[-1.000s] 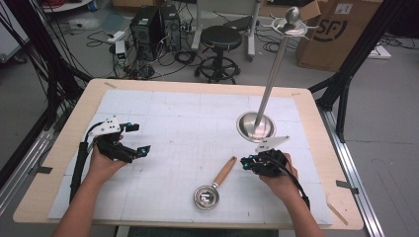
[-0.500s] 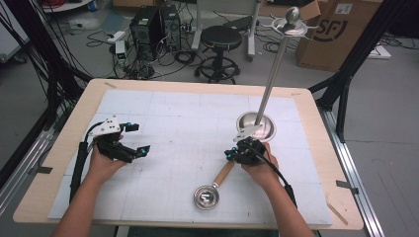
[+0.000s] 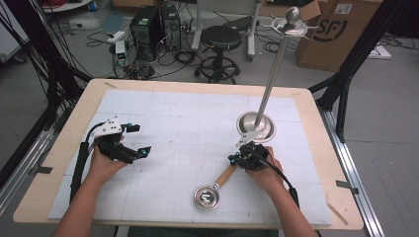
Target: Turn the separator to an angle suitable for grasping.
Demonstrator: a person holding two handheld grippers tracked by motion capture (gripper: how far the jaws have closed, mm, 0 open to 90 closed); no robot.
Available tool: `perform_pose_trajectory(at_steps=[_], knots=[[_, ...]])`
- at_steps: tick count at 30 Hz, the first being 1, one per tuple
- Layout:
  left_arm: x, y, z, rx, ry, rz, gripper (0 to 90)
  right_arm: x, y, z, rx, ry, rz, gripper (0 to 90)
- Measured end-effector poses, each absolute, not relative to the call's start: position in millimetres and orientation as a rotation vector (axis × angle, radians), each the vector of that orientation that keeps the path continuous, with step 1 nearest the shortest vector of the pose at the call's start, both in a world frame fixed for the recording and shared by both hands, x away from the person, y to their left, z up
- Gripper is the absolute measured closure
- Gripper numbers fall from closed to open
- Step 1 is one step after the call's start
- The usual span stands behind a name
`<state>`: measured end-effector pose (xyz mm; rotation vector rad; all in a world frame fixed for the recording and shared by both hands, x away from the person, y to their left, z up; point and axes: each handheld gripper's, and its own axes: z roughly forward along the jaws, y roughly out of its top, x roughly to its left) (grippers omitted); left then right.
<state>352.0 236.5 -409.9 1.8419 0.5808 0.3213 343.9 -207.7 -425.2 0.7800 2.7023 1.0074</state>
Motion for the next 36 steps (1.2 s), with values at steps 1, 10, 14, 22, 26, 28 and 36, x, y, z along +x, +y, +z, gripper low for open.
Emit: perform_pose_trajectory(at_steps=[1,10,14,22,26,28,36], knots=[[352,237,-410,1.844,0.581,0.321,1.9,343,-210,-425,0.780,2.703,1.009,88.8],[352,236,-410,1.845,0.582,0.319,1.9,328,-228,-426,0.812,2.694,1.038,88.8],[352,235,-410,1.849,0.578,0.319,1.9,322,-234,-425,0.820,2.694,1.035,88.8],[352,235,-411,1.850,0.580,0.318,1.9,311,-242,-424,0.809,2.696,1.025,88.7],[352,235,-411,1.853,0.579,0.317,1.9,311,-242,-425,0.812,2.695,1.036,88.4],[352,234,-411,1.853,0.581,0.318,1.9,311,-242,-425,0.809,2.690,1.047,86.8],[353,235,-412,1.853,0.580,0.315,1.9,307,-249,-413,0.732,2.659,1.205,57.8]])
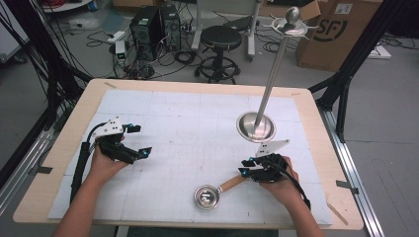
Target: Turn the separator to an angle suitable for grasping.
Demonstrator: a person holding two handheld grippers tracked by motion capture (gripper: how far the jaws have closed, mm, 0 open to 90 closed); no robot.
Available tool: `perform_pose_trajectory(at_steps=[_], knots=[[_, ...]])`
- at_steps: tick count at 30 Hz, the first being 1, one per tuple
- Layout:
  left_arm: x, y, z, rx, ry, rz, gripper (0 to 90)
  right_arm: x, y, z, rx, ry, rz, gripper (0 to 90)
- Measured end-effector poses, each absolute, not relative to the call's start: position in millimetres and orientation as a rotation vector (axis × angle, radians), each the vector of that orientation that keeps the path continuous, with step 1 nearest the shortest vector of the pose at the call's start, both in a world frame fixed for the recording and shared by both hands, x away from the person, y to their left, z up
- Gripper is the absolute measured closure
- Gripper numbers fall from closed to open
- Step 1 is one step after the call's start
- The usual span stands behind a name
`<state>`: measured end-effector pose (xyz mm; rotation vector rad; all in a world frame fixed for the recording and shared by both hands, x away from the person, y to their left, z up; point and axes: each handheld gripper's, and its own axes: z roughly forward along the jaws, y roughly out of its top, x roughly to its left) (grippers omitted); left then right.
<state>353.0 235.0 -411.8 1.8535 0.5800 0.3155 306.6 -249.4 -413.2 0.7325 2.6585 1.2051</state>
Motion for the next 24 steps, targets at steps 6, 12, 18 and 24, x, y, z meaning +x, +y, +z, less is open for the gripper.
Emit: perform_pose_trajectory(at_steps=[6,12,18,24], knots=[[353,234,-412,1.857,0.577,0.315,1.9,302,-244,-413,0.606,2.714,1.251,44.3],[353,234,-412,1.858,0.578,0.313,1.9,300,-236,-417,0.500,2.742,1.193,34.7],[353,234,-412,1.859,0.579,0.313,1.9,301,-225,-428,0.436,2.809,1.075,31.5],[353,235,-412,1.858,0.579,0.313,1.9,304,-222,-434,0.455,2.861,1.032,36.1]])
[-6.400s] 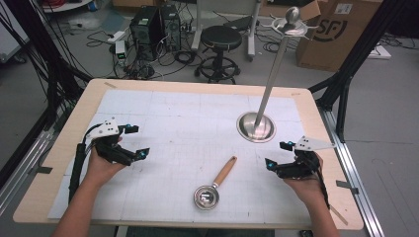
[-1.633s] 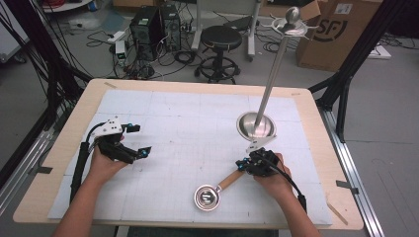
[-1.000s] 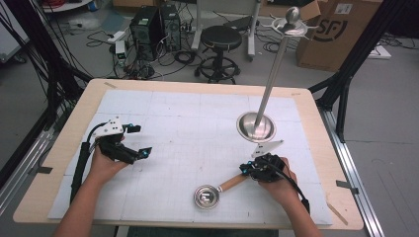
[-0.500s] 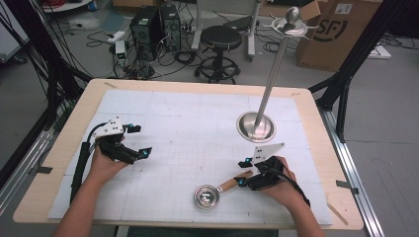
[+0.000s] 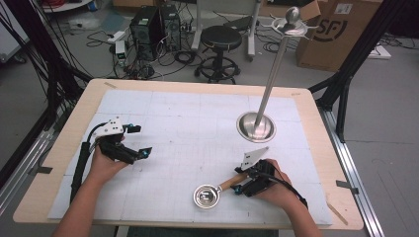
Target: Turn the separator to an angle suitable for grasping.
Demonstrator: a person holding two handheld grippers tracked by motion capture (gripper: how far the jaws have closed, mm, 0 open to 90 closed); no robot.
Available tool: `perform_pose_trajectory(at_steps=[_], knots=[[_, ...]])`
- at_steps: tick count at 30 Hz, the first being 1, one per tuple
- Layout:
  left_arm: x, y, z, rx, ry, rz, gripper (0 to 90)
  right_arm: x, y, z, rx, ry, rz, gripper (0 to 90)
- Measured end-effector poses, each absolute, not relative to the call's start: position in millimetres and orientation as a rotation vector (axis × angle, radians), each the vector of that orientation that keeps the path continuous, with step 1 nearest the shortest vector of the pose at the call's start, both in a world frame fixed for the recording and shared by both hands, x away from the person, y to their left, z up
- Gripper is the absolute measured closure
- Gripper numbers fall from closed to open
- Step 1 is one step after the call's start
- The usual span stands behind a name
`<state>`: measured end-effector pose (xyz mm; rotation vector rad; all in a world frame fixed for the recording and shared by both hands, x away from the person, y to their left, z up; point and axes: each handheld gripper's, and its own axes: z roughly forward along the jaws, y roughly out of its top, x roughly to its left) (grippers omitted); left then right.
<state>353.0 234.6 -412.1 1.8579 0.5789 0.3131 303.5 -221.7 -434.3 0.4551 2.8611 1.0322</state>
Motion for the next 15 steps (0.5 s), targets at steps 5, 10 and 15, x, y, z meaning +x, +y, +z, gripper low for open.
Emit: perform_pose_trajectory(at_steps=[5,10,15], knots=[[353.5,234.7,-412.4,1.859,0.579,0.313,1.9,306.9,-227.9,-433.1,0.524,2.857,1.091,41.7],[353.2,233.5,-412.9,1.864,0.579,0.311,1.9,306.8,-225.8,-435.2,0.498,2.866,1.076,37.4],[353.6,233.7,-413.1,1.867,0.578,0.311,1.9,306.2,-224.8,-434.7,0.483,2.867,1.063,38.3]])
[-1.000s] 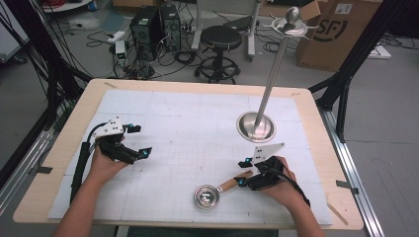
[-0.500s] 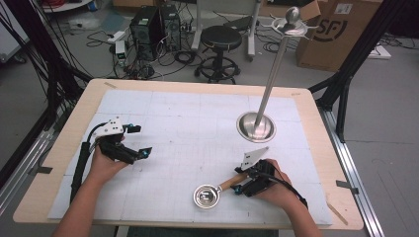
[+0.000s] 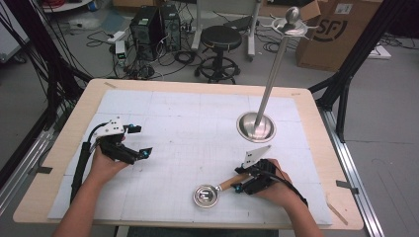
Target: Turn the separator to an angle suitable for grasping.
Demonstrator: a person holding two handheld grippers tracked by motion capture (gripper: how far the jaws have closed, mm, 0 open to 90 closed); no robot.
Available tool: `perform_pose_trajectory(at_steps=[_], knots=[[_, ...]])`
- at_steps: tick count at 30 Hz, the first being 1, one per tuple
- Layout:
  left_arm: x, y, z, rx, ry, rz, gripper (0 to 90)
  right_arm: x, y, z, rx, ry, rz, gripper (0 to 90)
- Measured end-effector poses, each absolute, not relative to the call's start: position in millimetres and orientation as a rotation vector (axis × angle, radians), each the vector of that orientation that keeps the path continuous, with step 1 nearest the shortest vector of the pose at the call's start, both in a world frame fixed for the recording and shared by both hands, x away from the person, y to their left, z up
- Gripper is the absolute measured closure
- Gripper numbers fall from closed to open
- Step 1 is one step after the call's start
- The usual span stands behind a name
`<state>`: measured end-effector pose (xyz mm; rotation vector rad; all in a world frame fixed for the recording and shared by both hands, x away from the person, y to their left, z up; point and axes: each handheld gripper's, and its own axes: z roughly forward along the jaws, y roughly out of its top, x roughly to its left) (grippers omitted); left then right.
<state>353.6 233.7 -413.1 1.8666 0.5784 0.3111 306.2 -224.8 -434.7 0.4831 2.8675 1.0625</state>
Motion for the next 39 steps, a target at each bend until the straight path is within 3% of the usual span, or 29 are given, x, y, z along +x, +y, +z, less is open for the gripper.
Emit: perform_pose_trajectory(at_steps=[22,28,32,39], knots=[[353,234,-412,1.859,0.579,0.315,1.9,305,-224,-431,0.571,2.785,0.980,57.3],[353,234,-412,1.859,0.577,0.316,1.9,306,-224,-432,0.579,2.786,0.991,55.9],[353,235,-411,1.856,0.577,0.317,1.9,307,-226,-431,0.563,2.798,1.021,48.7],[353,235,-411,1.856,0.575,0.318,1.9,307,-237,-425,0.593,2.785,1.060,45.1]])
